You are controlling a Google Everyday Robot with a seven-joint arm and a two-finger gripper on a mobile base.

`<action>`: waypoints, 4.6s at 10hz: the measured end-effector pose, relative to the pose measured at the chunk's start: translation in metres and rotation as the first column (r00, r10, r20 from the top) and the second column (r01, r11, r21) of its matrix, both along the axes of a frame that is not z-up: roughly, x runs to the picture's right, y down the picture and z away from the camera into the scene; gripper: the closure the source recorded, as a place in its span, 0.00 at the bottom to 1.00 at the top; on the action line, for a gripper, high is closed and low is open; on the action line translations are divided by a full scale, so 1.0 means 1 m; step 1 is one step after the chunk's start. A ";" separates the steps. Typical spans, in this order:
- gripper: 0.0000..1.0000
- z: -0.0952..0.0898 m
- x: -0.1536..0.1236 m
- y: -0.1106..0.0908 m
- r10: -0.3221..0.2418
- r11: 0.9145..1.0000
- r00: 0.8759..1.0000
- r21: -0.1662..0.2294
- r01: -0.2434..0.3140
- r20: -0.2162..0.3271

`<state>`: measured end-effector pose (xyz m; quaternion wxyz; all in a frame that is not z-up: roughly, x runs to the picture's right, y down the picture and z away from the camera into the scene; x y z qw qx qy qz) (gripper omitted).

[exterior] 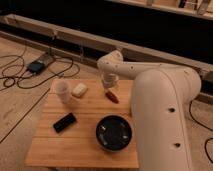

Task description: Place the pepper in the ceramic cup

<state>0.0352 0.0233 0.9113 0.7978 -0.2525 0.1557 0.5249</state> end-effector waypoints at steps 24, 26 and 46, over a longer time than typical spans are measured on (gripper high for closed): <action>1.00 -0.044 -0.120 -0.066 -0.190 0.982 0.978 0.017 0.189 0.084; 1.00 -0.063 -0.154 -0.075 -0.223 0.974 0.967 0.066 0.216 0.125; 0.74 -0.068 -0.314 -0.106 -0.149 0.959 0.828 0.282 -0.012 0.541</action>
